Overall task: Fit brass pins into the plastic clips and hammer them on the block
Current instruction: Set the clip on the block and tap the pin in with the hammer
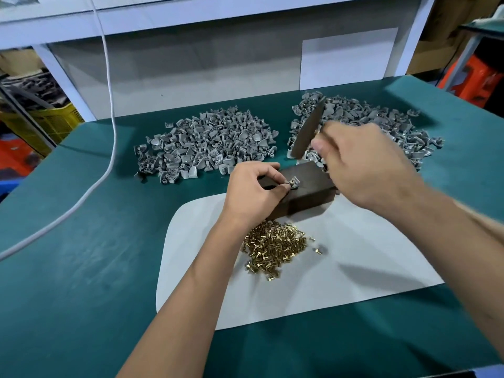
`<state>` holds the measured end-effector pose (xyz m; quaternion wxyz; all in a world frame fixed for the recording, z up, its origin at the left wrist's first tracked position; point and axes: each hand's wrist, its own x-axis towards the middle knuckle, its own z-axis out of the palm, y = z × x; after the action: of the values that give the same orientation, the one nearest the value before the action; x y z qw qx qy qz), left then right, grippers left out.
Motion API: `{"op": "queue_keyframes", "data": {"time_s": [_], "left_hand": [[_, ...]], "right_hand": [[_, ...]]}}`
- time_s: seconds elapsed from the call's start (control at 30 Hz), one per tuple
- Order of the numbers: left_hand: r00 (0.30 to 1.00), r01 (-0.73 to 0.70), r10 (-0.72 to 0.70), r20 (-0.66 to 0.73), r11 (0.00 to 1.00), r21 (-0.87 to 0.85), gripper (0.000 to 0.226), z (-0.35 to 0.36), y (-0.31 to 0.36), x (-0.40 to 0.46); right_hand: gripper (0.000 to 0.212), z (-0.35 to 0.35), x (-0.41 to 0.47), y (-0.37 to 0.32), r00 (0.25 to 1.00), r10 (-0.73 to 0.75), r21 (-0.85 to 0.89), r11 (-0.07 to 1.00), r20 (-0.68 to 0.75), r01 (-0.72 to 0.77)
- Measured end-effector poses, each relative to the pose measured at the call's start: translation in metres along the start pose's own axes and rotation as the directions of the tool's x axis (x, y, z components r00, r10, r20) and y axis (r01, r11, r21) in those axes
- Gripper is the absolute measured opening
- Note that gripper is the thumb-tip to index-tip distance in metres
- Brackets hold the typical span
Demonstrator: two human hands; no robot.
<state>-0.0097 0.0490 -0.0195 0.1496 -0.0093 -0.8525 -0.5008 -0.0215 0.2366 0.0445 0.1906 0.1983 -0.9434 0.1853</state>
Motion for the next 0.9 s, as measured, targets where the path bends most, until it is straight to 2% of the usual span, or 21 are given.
{"op": "queue_keyframes", "data": {"time_s": [0.03,0.07,0.13,0.17,0.23,0.33,0.37,0.47,0.5,0.57,0.63,0.67,0.7,0.77,0.8,0.87,0.9], "left_hand": [[1.0,-0.003,0.003,-0.002,1.0,-0.001,0.019,0.0,0.0,0.0],[1.0,-0.006,0.006,-0.002,1.0,-0.005,0.017,0.0,0.0,0.0],[1.0,0.0,0.0,0.0,1.0,-0.021,0.013,0.0,0.0,-0.001],[1.0,0.005,-0.005,0.001,1.0,-0.023,0.012,0.0,0.001,-0.001],[1.0,0.017,-0.017,-0.003,1.0,-0.015,0.013,0.0,0.001,-0.002],[1.0,0.016,-0.016,-0.001,1.0,-0.009,0.019,-0.001,0.001,-0.001],[1.0,0.01,-0.01,-0.004,1.0,-0.015,0.02,-0.001,0.001,-0.001],[1.0,0.005,-0.005,-0.003,1.0,-0.029,0.02,-0.001,0.002,-0.002],[1.0,0.009,-0.009,-0.003,1.0,-0.025,0.02,-0.001,0.002,-0.002],[1.0,0.019,-0.019,-0.005,1.0,-0.016,0.019,-0.001,0.002,-0.003],[0.999,0.032,-0.032,-0.005,0.999,-0.007,0.017,-0.001,0.001,-0.002],[0.999,0.033,-0.033,-0.003,0.999,-0.012,0.017,-0.001,0.001,-0.001],[1.0,0.031,-0.03,0.003,0.999,-0.024,0.018,-0.001,0.001,-0.001],[1.0,0.023,-0.022,0.019,0.998,-0.05,0.019,-0.002,0.001,-0.001],[0.999,0.025,-0.023,0.024,0.998,-0.052,0.02,-0.002,0.001,-0.002],[0.999,0.036,-0.035,0.025,0.999,-0.041,0.021,-0.002,0.002,-0.003],[0.999,0.041,-0.04,0.03,0.999,-0.032,0.02,-0.002,0.002,-0.003]], "right_hand": [[0.022,0.003,-0.003,-0.001,1.0,0.012,0.053,0.999,-0.029,-0.011],[0.024,0.008,-0.006,-0.003,1.0,0.021,0.057,0.998,0.019,-0.022],[0.026,0.015,-0.01,-0.005,0.977,0.034,-0.015,0.999,0.21,-0.032],[0.026,0.013,-0.007,-0.002,0.969,0.031,-0.056,0.998,0.247,-0.018],[0.025,0.006,0.001,0.001,0.977,0.015,-0.102,0.995,0.212,0.007],[0.021,0.006,0.0,0.001,0.999,0.022,0.027,0.999,-0.024,-0.022],[0.021,0.01,-0.002,-0.001,1.0,0.017,0.042,0.999,-0.022,-0.016],[0.022,0.015,-0.004,-0.004,0.976,0.018,-0.078,0.997,0.217,-0.001],[0.022,0.011,0.0,-0.002,0.973,0.014,-0.128,0.992,0.232,0.016],[0.022,0.003,0.006,0.0,0.99,0.002,-0.157,0.987,0.14,0.02],[0.021,0.003,0.003,-0.001,0.999,-0.004,-0.043,0.999,-0.05,0.002],[0.022,0.005,0.0,-0.004,0.998,-0.011,-0.008,1.0,-0.068,0.01],[0.023,0.01,-0.004,-0.008,1.0,-0.011,-0.02,1.0,-0.011,0.01],[0.025,0.015,-0.008,-0.011,0.98,0.031,-0.108,0.994,0.196,-0.01],[0.025,0.012,-0.005,-0.01,0.973,0.036,-0.14,0.99,0.227,-0.004],[0.024,0.004,0.001,-0.007,0.986,0.007,-0.166,0.986,0.169,0.022],[0.024,0.002,0.001,-0.005,0.996,-0.001,-0.147,0.989,0.084,0.013]]}}
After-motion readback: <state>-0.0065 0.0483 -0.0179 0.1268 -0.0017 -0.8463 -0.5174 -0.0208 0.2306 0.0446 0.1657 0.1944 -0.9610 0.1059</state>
